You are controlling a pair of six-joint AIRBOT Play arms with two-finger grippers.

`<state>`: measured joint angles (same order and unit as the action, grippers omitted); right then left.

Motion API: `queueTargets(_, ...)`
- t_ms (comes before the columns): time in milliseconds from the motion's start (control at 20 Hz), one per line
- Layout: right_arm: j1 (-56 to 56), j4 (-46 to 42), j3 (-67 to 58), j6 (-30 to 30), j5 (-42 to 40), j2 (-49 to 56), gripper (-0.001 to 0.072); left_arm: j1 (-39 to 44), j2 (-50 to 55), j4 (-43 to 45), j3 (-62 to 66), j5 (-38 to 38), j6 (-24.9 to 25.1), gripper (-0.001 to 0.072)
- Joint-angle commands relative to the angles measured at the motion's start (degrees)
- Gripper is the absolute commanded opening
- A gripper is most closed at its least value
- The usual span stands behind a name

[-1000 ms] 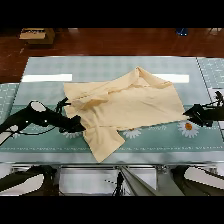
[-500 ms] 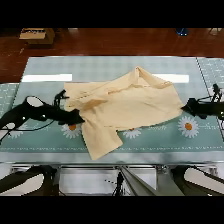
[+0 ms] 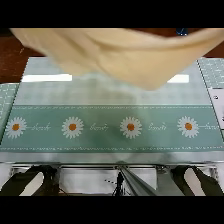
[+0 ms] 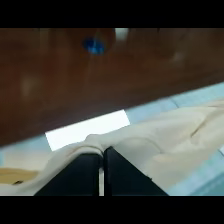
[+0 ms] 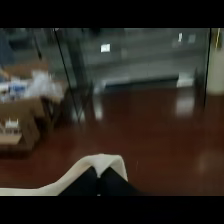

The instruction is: Fold the shirts.

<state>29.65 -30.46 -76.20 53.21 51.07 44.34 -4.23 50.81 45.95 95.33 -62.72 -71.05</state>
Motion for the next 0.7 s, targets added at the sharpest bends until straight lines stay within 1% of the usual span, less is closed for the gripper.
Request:
queueTargets(0, -0.1, -2.3, -10.0, 7.9, -8.6, -9.7, 0.0029, -0.5, -4.9, 8.2, 18.9, 0.7, -5.7, 0.0023)
queueTargets(50, -0.1, -6.4, -11.9, 12.1, -8.8, -11.3, 0.0029, -0.5, -6.0, 10.1, 20.9, 0.5, -7.1, 0.0022)
queueTargets(150, -0.1, -15.1, -15.8, 21.5, -5.7, -13.2, 0.0029, -0.5, -9.0, 13.6, 22.1, -1.9, -11.5, 0.0022)
queueTargets(250, -0.1, -22.1, -19.6, 26.9, -0.7, -14.1, 0.0029, -0.5, -11.6, 15.7, 22.1, -7.8, -15.4, 0.0022)
queueTargets(450, -0.1, -33.7, -27.8, 30.6, 13.8, -14.2, 0.0028, -0.5, -14.9, 15.8, 22.1, -20.0, -21.5, 0.0023)
queueTargets(500, -0.1, -36.8, -29.1, 30.7, 18.3, -14.1, 0.0028, -0.5, -15.2, 15.8, 22.1, -22.4, -22.5, 0.0022)
queueTargets(600, -0.2, -41.7, -29.6, 31.4, 24.1, -14.1, 0.0028, -0.5, -15.4, 15.7, 22.1, -26.1, -24.7, 0.0023)
queueTargets(650, -0.7, -43.2, -29.6, 31.4, 27.1, -13.7, 0.0028, -0.5, -15.3, 15.6, 22.1, -27.2, -24.9, 0.0023)
